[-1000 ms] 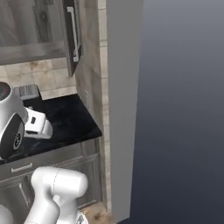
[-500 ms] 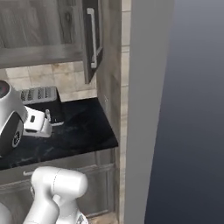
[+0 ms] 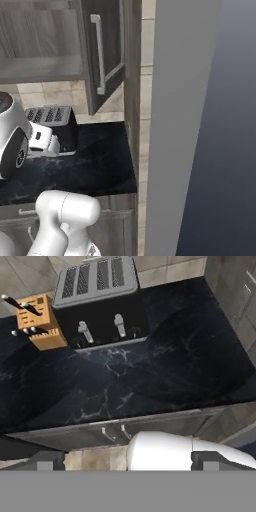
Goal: Open the cabinet. Pick the spray and place it next to the sink. Then close the cabinet.
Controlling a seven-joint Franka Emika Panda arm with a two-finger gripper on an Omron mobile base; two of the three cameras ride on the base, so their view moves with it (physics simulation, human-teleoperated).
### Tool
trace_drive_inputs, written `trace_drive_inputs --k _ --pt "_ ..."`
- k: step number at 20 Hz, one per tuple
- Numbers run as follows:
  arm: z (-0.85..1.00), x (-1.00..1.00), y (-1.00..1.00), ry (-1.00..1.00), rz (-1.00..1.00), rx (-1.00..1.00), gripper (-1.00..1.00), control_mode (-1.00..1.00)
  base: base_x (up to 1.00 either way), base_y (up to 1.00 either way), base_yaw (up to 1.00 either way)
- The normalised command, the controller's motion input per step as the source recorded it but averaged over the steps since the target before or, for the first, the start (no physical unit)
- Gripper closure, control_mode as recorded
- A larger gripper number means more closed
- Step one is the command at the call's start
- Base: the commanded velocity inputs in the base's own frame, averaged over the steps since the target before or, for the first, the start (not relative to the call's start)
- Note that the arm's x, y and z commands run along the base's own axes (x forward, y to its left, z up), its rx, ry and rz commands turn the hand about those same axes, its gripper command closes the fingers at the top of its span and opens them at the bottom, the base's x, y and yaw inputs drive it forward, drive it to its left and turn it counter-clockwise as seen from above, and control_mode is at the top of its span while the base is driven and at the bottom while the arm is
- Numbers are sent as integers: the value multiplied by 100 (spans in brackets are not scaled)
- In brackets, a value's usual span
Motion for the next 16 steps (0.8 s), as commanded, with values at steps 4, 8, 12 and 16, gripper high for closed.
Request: trace_drive_inputs --k 4,8,12,16 --pt "0 0 0 0 0 0 -100 100 27 12 37" --pt "0 0 0 0 0 0 -100 100 30 0 43" --pt "0 0 0 0 0 0 -100 100 67 -1 19" --pt "0 0 0 0 0 0 -100 100 66 0 2"
